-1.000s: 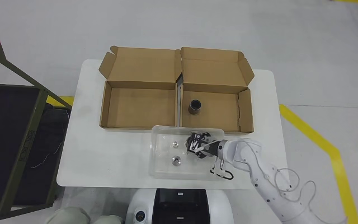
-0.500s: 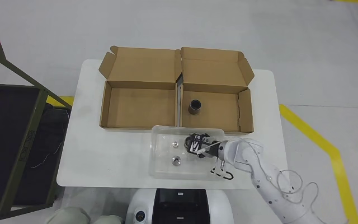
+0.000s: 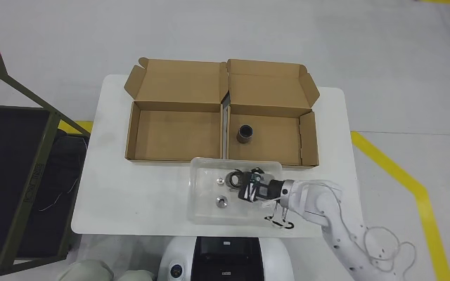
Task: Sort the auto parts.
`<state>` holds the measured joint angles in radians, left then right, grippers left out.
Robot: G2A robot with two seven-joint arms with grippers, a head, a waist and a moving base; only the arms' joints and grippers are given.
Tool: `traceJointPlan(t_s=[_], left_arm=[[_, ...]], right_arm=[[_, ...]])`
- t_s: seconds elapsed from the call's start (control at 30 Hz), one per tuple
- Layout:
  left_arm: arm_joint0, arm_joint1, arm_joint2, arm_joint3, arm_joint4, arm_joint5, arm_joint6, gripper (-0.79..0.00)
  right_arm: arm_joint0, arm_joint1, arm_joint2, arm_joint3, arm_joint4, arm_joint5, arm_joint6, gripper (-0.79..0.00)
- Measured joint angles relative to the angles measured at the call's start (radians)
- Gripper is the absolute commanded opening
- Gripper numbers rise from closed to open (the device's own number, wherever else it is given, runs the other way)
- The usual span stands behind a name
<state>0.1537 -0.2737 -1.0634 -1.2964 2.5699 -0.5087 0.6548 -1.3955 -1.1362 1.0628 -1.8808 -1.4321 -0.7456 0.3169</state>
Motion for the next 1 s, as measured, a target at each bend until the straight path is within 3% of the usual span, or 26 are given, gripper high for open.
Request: traceJointPlan(t_s=[0.67, 1.0], left_arm=[[0.000, 0.000, 0.000, 0.000, 0.000, 0.000, 0.000, 0.000], [0.000, 0.000, 0.000, 0.000, 0.000, 0.000, 0.000, 0.000]], right_arm=[[-0.029, 0.018, 0.070, -0.191, 0.002, 0.028, -0.202, -0.785], [-0.059, 0.031, 0.204, -0.310, 0.058, 0.052, -0.313, -0.785]])
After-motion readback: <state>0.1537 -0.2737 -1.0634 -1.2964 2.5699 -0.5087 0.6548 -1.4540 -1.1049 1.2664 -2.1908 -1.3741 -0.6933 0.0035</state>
